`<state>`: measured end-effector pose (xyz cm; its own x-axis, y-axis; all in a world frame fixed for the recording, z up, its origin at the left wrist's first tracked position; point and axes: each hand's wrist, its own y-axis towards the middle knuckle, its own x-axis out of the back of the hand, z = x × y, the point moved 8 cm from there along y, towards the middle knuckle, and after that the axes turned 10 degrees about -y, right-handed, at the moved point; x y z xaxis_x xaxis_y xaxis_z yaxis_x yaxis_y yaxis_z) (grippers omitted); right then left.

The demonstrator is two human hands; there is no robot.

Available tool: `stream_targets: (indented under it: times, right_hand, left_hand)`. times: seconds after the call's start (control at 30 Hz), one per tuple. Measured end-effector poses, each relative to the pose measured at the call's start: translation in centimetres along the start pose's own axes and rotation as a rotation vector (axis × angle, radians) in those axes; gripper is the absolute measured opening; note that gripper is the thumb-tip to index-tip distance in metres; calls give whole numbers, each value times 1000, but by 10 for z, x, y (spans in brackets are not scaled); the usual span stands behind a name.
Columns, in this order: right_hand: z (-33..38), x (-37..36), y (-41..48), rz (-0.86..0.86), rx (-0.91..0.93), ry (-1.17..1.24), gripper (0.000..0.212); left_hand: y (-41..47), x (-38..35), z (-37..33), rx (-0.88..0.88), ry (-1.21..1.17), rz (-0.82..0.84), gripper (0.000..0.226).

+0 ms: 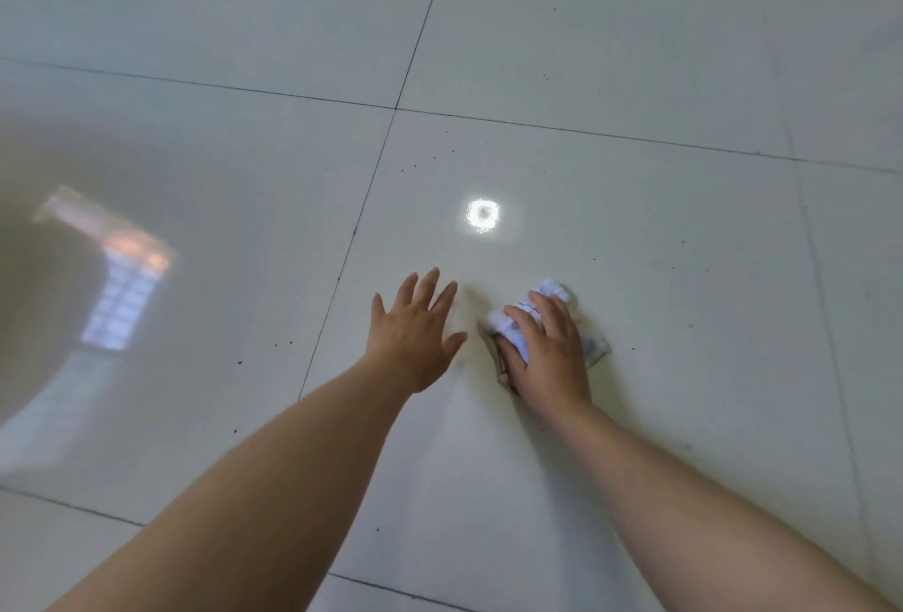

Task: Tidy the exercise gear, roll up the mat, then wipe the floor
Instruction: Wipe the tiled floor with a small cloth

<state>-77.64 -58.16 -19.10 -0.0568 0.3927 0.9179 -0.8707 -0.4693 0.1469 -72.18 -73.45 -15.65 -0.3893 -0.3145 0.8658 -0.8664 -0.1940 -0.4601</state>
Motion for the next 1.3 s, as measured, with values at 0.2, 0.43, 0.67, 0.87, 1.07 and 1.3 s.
stream_targets:
  times: [0.2,0.43,0.67,0.87,1.07,1.3]
  right_hand:
    - [11,-5,27,23,-11,34,28]
    - [13,-7,36,7,9,1,35]
    - [12,-8,26,-40,-143,-42,41]
    - [15,-15,34,-86,-179,-8,39]
    - [23,-19,64,-146,-223,14,34]
    - [32,-33,129,-165,-294,-20,30]
  left_hand:
    - [-6,16,17,179,-66,10,66]
    - [14,4,39,164,-98,10,70]
    - [39,17,54,114,-111,0,73]
    - [60,31,62,75,-110,-9,73]
    - [81,38,69,80,-150,-14,82]
    - [91,28,80,90,-204,-6,89]
